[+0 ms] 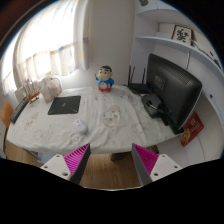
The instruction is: Arrange mouse
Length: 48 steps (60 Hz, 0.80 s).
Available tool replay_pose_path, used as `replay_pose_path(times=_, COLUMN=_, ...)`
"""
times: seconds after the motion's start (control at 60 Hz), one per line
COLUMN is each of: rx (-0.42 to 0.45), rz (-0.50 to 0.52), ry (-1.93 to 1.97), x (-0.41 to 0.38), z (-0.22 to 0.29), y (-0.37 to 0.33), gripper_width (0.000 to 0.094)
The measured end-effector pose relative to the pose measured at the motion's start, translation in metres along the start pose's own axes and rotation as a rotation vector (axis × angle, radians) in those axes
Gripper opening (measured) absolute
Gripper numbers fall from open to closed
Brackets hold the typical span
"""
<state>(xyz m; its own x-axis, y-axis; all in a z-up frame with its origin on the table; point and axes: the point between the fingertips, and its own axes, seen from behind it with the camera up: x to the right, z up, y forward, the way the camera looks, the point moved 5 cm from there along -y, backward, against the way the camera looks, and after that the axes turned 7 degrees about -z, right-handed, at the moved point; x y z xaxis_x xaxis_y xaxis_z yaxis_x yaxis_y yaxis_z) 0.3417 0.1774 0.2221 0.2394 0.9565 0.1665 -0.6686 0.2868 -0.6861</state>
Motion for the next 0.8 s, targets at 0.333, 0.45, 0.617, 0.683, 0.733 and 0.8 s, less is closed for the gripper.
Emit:
replay_pose_path(times=0.333, rx=0.008, rz=0.032, ry=-0.006, x=-0.032, z=-0.007, y=0.028, gripper_width=0.0856)
replay_pose_path(times=0.45, rx=0.029, rz=0.066, ry=-0.025, x=-0.058, z=-0.009, y=0.040, gripper_width=0.0856)
replay_pose_path(times=0.617, rx=0.050, rz=0.115, ry=-0.052, x=-0.100, z=-0.014, y=0.063, gripper_width=0.0855)
replay_pose_path(times=0.683, rx=0.065, rz=0.134, ry=-0.050, x=-0.115, z=-0.015, y=0.073, gripper_width=0.0855)
replay_pose_path(times=0.733, rx=0.075, rz=0.143, ry=-0.044, x=-0.124, z=-0.015, y=0.082, gripper_width=0.0855)
replay_pose_path(times=0.8, rx=0.092, rz=0.153, ry=-0.026, x=-0.136, z=-0.014, y=0.096, gripper_width=0.0852)
